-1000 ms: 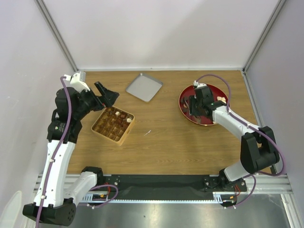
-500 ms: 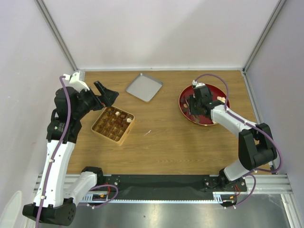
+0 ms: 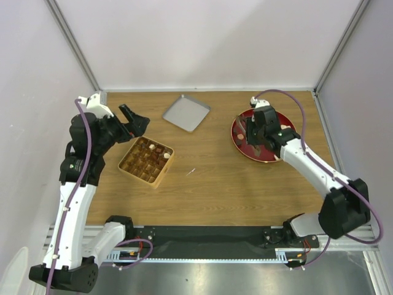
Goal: Pack the chocolate
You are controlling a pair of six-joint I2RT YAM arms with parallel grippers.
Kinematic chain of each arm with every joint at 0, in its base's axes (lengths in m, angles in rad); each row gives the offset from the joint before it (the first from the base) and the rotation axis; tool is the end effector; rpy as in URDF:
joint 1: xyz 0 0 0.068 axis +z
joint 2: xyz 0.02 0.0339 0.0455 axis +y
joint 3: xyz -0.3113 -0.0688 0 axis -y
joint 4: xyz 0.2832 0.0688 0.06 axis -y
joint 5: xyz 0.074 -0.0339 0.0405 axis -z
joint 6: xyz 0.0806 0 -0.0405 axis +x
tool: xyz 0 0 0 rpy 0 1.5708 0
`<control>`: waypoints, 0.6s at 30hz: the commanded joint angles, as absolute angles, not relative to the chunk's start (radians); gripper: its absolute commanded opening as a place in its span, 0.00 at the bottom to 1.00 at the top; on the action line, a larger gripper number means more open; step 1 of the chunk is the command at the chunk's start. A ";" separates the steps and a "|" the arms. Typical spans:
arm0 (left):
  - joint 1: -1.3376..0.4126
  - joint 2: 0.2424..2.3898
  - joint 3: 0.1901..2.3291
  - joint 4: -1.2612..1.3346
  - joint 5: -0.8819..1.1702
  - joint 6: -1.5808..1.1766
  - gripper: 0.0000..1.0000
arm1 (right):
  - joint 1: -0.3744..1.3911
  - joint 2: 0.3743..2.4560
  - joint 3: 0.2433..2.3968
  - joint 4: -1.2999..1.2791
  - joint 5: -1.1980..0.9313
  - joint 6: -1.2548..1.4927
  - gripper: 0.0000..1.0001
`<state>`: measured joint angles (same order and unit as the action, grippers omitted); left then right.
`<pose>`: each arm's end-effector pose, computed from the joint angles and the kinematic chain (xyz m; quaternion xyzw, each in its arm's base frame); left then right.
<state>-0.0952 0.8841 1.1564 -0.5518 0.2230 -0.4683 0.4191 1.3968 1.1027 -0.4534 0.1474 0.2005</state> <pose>0.2232 -0.0392 0.4461 -0.0814 0.7924 -0.2516 0.5497 0.3403 0.1386 0.2909 -0.0704 0.9117 0.0574 0.4006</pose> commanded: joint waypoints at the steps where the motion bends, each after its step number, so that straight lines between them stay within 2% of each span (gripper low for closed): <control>1: -0.095 0.868 1.224 -0.563 0.164 -0.443 1.00 | 0.518 1.327 1.180 -0.457 0.135 0.221 0.36; 6: -0.095 0.887 1.253 -0.583 0.189 -0.469 1.00 | 0.702 1.354 1.206 -0.381 0.138 0.271 0.36; 12: -0.095 0.865 1.285 -0.598 0.183 -0.468 1.00 | 0.909 1.486 1.268 -0.238 0.117 0.302 0.36; 18: -0.095 0.861 1.290 -0.611 0.181 -0.465 1.00 | 1.022 1.641 1.348 -0.121 0.074 0.284 0.36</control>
<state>-0.0952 0.8745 1.2533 -0.6041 0.1856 -0.4698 0.9924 1.5909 1.2724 -0.2607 0.1051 0.2798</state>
